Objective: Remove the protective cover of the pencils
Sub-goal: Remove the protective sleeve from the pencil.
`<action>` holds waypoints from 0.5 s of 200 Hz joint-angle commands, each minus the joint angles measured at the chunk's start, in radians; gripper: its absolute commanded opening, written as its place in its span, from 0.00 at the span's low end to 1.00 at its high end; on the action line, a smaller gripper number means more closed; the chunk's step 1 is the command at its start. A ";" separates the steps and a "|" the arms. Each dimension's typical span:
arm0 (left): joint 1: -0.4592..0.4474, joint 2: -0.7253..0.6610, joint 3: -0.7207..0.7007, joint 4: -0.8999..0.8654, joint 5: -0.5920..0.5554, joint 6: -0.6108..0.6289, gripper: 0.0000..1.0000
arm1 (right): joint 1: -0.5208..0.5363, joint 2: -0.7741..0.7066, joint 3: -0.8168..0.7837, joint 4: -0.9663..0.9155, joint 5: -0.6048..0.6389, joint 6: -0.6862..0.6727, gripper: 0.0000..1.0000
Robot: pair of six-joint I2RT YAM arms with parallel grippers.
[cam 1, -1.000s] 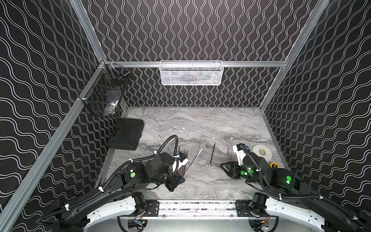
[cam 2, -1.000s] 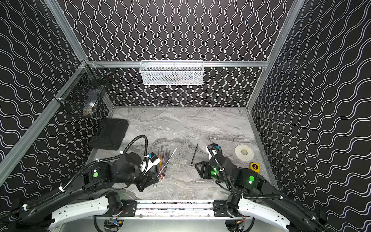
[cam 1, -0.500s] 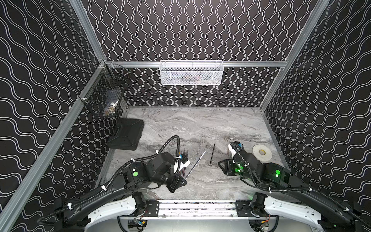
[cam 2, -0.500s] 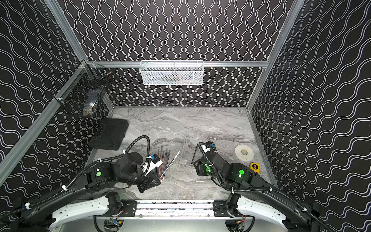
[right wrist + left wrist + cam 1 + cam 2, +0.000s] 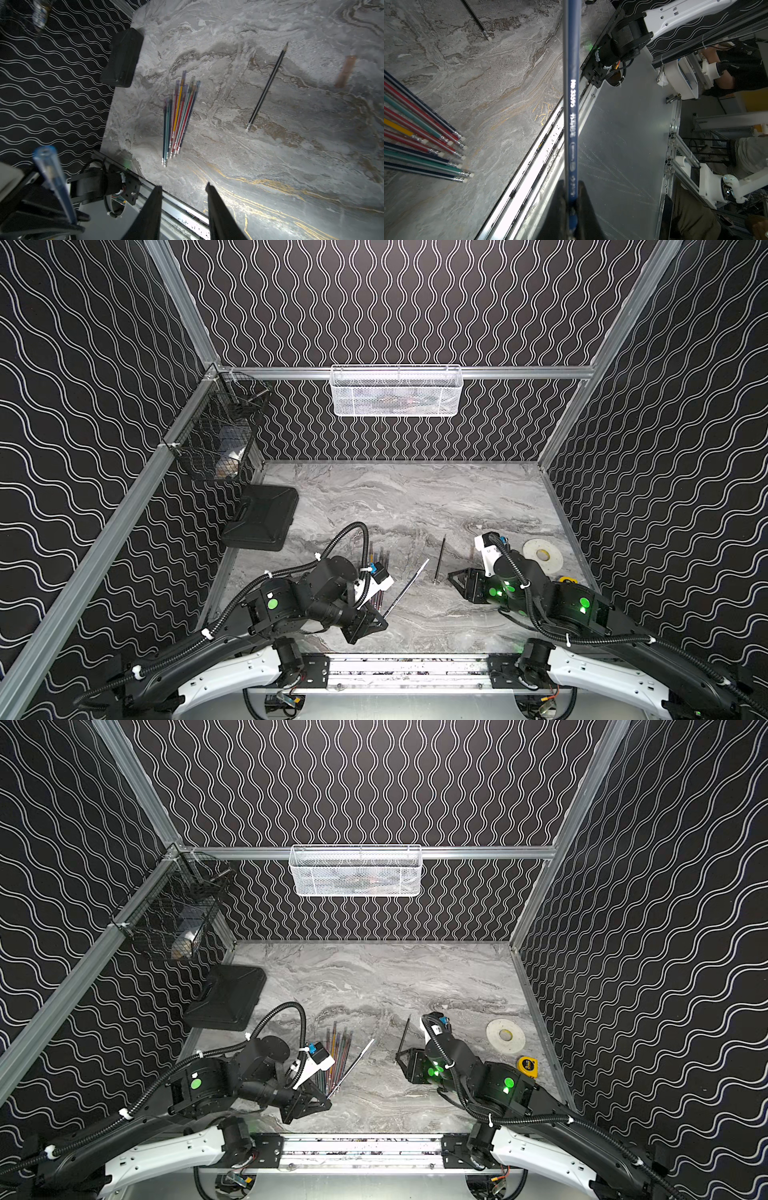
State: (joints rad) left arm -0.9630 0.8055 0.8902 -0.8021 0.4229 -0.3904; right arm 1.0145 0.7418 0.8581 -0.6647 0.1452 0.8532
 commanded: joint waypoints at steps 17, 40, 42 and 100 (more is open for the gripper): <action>0.001 0.005 -0.004 0.026 0.025 0.030 0.00 | 0.001 -0.004 -0.017 0.204 -0.123 0.043 0.32; 0.002 0.003 -0.004 0.023 0.021 0.030 0.00 | 0.001 0.058 -0.026 0.318 -0.243 0.049 0.31; 0.001 0.003 -0.004 0.023 0.021 0.030 0.00 | 0.001 0.063 -0.024 0.321 -0.250 0.050 0.31; 0.001 0.001 -0.001 0.016 -0.003 0.024 0.00 | 0.001 0.090 -0.051 0.457 -0.297 0.090 0.30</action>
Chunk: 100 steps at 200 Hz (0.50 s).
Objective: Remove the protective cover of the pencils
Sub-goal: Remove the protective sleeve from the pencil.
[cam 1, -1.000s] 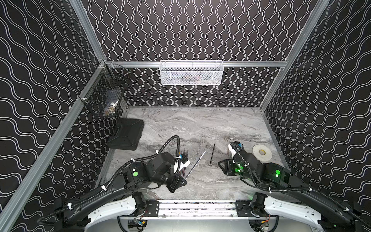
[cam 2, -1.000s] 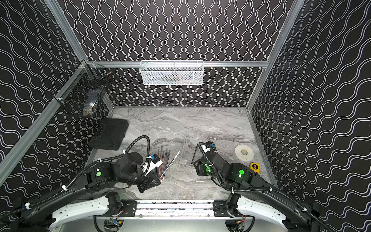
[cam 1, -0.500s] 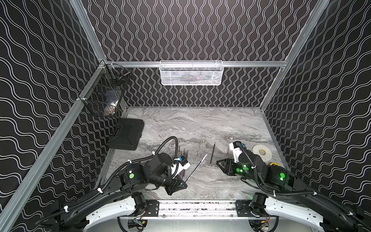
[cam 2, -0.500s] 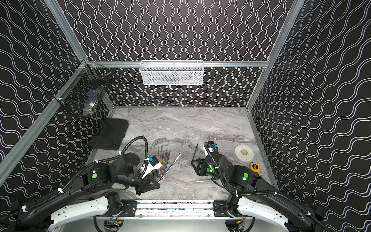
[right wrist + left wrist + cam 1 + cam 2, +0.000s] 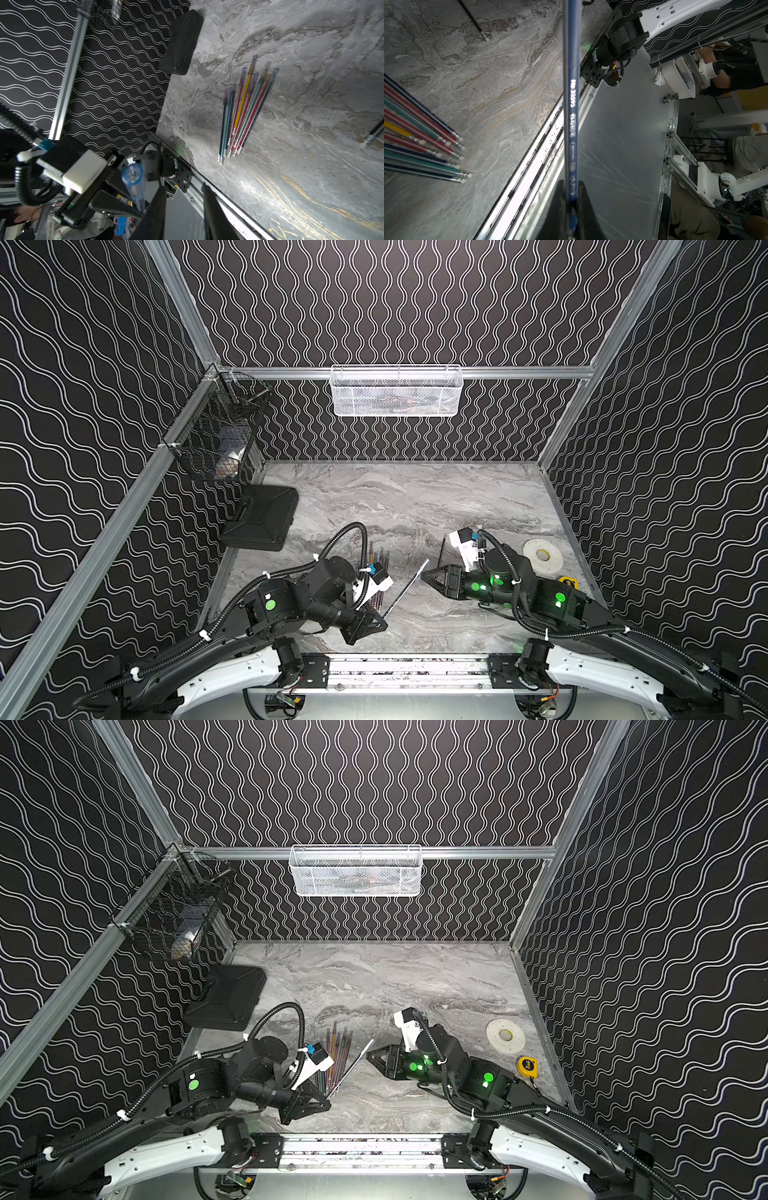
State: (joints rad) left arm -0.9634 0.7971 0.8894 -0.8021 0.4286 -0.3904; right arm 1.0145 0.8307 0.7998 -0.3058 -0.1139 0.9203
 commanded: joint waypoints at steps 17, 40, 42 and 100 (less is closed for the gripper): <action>0.004 0.006 0.000 0.016 -0.011 0.022 0.00 | 0.001 -0.012 0.007 0.097 -0.048 0.032 0.30; 0.008 -0.008 0.000 0.015 -0.022 0.020 0.00 | 0.001 -0.033 -0.017 0.133 -0.075 0.037 0.30; 0.009 -0.008 0.000 0.016 -0.022 0.020 0.00 | 0.001 -0.033 -0.017 0.133 -0.077 0.037 0.30; 0.011 -0.015 -0.001 0.021 -0.008 0.023 0.00 | 0.001 -0.037 -0.018 0.117 -0.012 0.038 0.31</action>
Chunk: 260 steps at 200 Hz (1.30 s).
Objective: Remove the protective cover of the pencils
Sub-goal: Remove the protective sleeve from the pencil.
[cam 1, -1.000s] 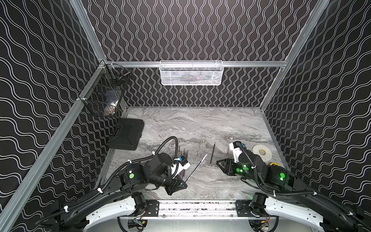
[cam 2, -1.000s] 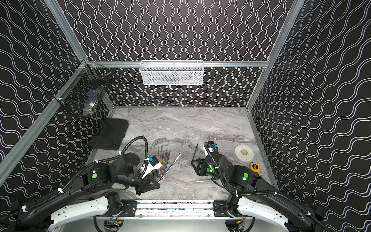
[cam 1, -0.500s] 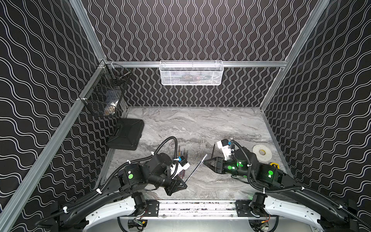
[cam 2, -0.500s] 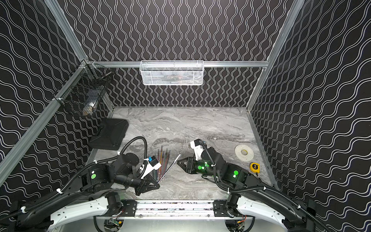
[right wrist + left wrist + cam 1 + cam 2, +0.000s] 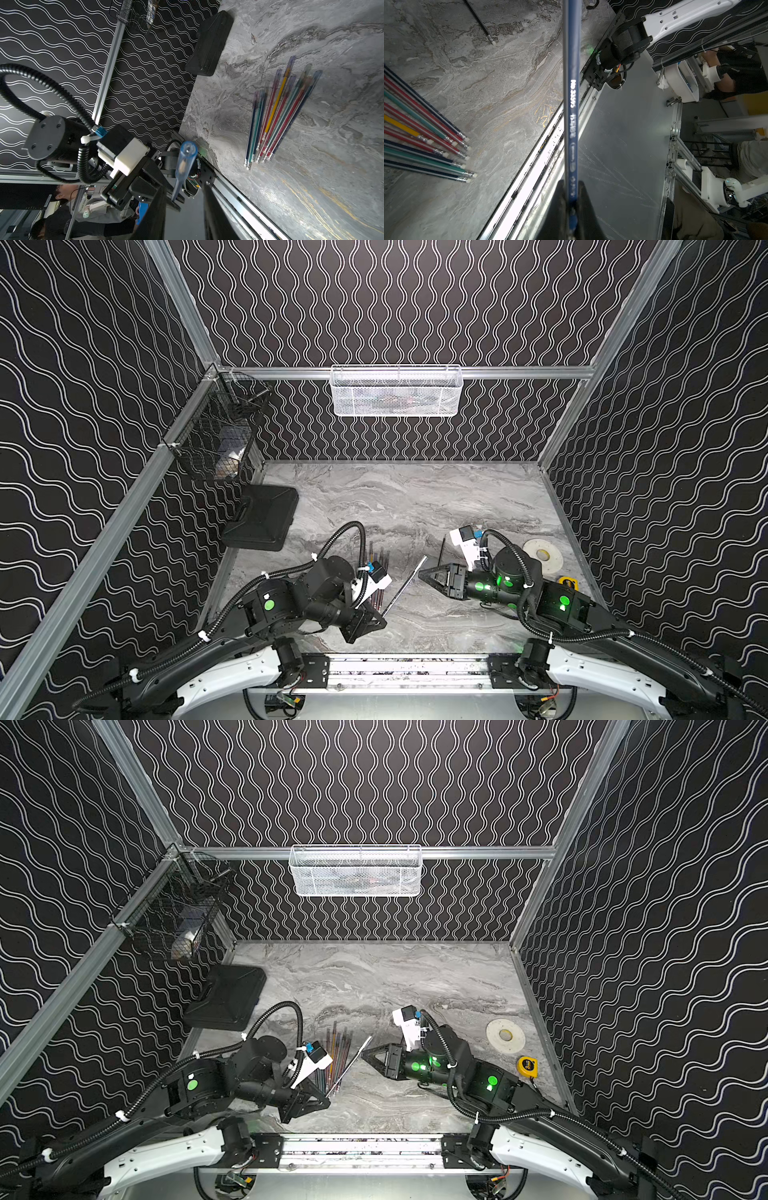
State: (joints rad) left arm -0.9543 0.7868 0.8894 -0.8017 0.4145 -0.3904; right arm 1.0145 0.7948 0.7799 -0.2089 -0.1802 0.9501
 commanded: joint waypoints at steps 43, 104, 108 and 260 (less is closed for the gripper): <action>0.002 0.005 -0.003 0.021 0.015 0.025 0.00 | 0.001 0.007 0.020 0.023 0.071 -0.013 0.29; 0.003 0.002 -0.002 0.019 0.009 0.025 0.00 | 0.001 0.013 0.009 0.043 0.089 -0.013 0.28; 0.003 0.001 -0.003 0.020 0.008 0.024 0.00 | 0.001 0.014 0.010 0.042 0.095 -0.014 0.28; 0.002 -0.006 -0.004 0.020 0.027 0.027 0.00 | -0.001 0.076 0.070 0.049 0.107 0.007 0.17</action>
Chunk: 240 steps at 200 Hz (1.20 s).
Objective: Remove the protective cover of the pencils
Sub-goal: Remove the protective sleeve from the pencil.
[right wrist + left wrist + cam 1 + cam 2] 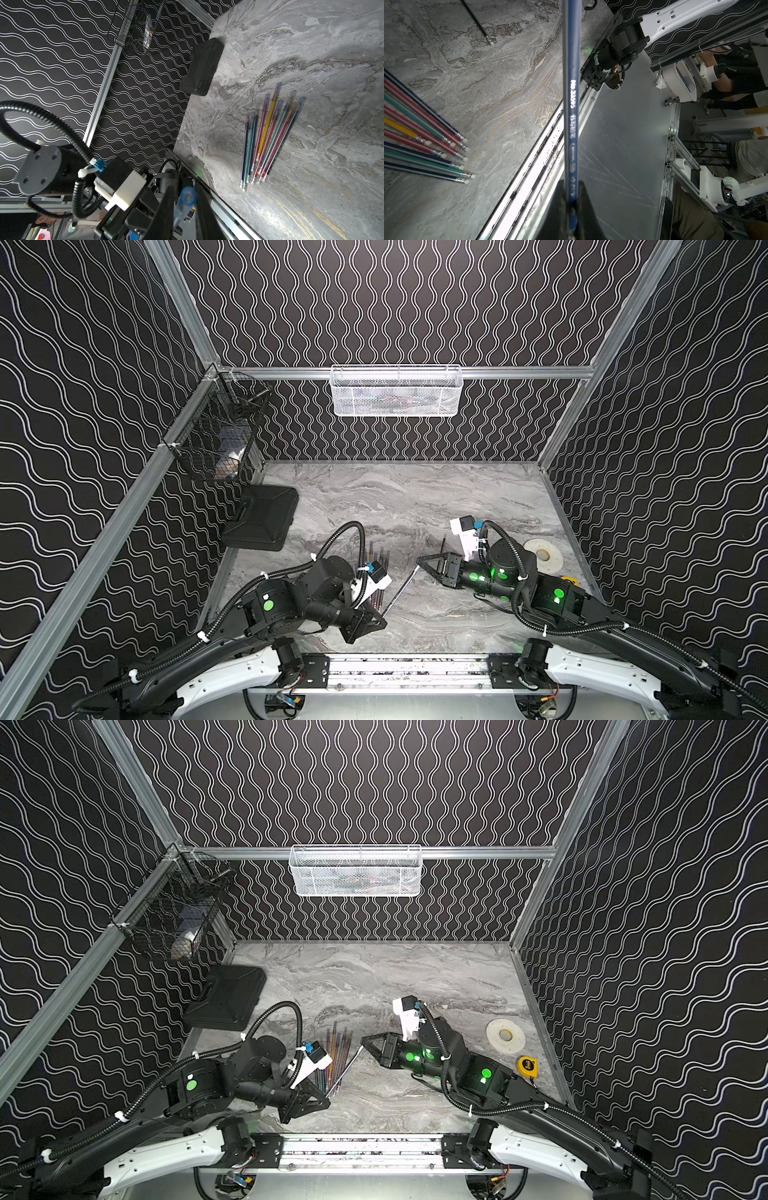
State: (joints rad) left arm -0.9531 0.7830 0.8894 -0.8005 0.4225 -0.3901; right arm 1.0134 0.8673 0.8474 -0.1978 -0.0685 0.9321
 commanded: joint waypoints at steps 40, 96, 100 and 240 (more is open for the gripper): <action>0.001 -0.003 -0.004 0.020 0.027 0.029 0.00 | 0.001 0.002 0.012 0.011 0.023 0.030 0.10; 0.001 0.007 -0.004 0.023 0.038 0.031 0.00 | -0.035 -0.054 0.099 -0.229 0.243 -0.027 0.05; 0.001 0.008 -0.004 0.023 0.039 0.032 0.00 | -0.041 -0.053 0.109 -0.240 0.247 -0.033 0.05; -0.003 0.013 -0.007 0.029 0.083 0.041 0.00 | -0.282 0.001 0.187 -0.276 0.052 -0.071 0.03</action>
State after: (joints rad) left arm -0.9504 0.7982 0.8875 -0.6262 0.4011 -0.3721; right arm 0.7753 0.8600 1.0225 -0.4755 -0.1978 0.9119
